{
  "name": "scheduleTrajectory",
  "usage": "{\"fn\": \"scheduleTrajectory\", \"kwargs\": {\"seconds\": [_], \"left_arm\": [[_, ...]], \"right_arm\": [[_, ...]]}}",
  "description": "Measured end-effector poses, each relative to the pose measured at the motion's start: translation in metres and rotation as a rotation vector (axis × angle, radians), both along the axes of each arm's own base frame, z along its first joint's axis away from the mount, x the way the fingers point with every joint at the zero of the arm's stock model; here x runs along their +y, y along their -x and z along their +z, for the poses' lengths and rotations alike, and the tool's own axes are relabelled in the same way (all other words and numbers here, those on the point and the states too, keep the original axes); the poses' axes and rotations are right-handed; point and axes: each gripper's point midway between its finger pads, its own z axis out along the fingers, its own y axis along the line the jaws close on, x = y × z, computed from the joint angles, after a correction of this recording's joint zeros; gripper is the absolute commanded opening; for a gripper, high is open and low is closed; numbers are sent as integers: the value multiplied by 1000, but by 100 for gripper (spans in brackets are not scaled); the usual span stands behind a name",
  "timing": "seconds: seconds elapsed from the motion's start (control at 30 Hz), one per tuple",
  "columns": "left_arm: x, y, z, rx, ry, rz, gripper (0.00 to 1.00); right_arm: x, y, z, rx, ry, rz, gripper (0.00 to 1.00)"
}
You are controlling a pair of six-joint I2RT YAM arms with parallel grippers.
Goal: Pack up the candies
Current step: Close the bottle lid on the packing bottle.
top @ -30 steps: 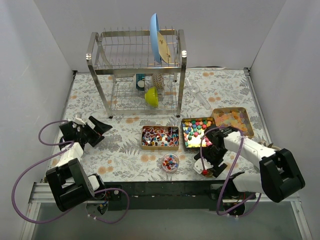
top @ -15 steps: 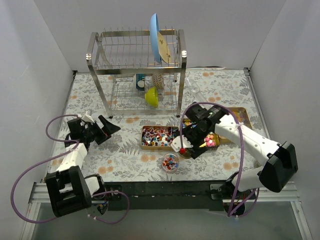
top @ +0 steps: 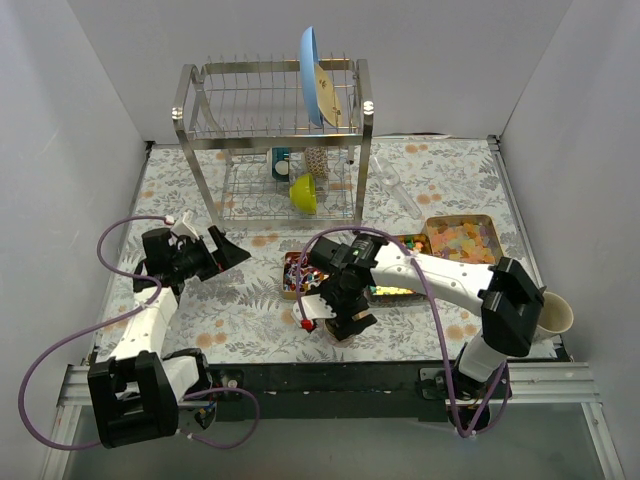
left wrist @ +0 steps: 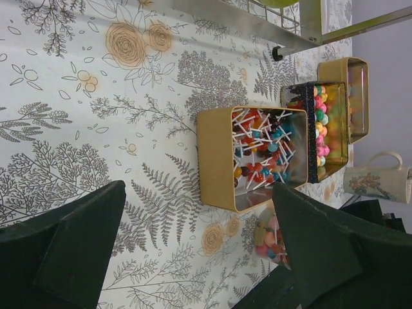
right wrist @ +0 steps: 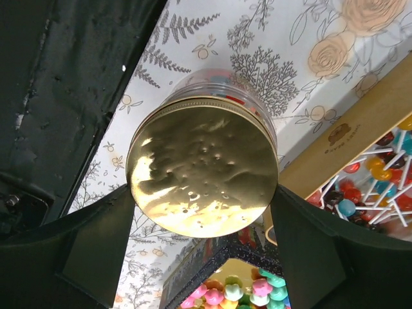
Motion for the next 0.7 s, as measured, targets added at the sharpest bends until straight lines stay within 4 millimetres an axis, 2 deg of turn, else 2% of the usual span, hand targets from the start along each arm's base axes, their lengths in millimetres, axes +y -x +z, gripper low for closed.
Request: {"fn": "scheduleTrajectory", "kwargs": {"seconds": [0.37, 0.7], "left_arm": [[-1, 1, 7, -20, 5, 4, 98], [-6, 3, 8, -19, 6, -14, 98]], "right_arm": [[-2, -8, -20, -56, 99, -49, 68], [6, 9, -19, -85, 111, -6, 71]]}}
